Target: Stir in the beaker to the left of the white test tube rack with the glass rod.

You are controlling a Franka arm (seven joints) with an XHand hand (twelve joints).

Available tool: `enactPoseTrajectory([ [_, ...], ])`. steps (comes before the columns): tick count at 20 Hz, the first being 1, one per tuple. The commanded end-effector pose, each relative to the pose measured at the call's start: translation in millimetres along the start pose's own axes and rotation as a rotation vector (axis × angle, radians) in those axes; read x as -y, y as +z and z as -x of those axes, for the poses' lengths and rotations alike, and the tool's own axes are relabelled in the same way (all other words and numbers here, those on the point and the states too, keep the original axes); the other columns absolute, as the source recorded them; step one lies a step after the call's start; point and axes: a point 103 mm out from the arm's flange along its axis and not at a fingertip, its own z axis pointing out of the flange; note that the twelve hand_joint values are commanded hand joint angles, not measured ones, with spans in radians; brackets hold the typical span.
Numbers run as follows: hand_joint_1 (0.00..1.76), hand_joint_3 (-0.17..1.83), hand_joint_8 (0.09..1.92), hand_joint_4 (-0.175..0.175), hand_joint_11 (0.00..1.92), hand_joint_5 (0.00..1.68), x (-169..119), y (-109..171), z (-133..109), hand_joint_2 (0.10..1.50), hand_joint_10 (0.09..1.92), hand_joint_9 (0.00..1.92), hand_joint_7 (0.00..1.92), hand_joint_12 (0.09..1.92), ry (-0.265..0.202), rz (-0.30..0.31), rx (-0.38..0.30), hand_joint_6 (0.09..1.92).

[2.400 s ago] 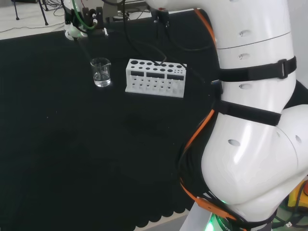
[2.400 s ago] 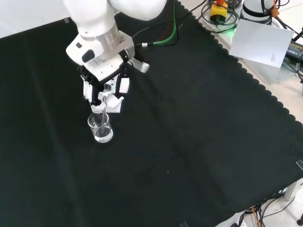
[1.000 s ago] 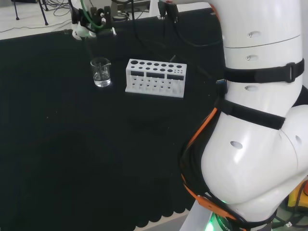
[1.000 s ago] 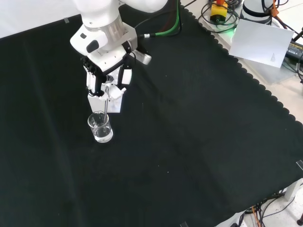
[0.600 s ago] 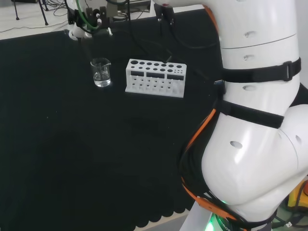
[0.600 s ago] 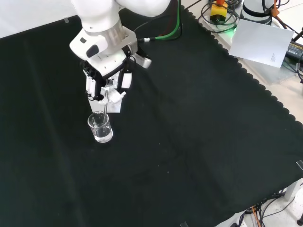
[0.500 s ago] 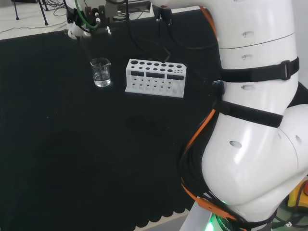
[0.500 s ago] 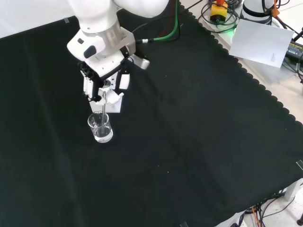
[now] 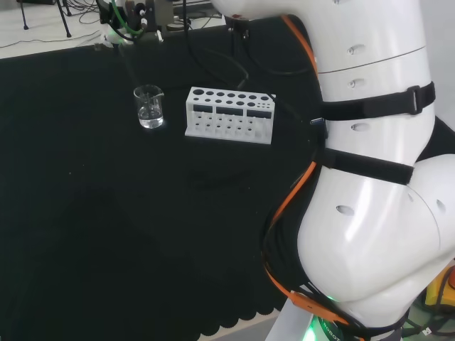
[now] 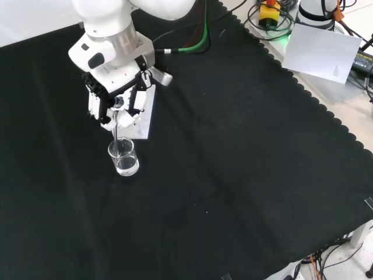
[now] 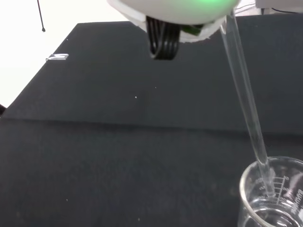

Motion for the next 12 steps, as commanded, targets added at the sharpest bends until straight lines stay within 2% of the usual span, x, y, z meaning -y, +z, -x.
enactPoseTrajectory([
  [1,1.3,0.74,1.27,-0.175,1.63,1.13,8.1,-1.7,13.5,0.7,0.91,1.65,1.12,0.73,0.015,-0.001,0.002,0.68],
  [6,1.3,0.74,1.27,-0.175,1.63,1.13,18.4,-8.7,20.3,0.7,0.91,1.65,1.12,0.73,0.012,-0.001,-0.001,0.68],
  [12,1.3,0.74,1.27,-0.175,1.63,1.12,27.0,-6.3,11.0,0.7,0.91,1.65,1.12,0.73,-0.004,-0.001,0.014,0.68],
])
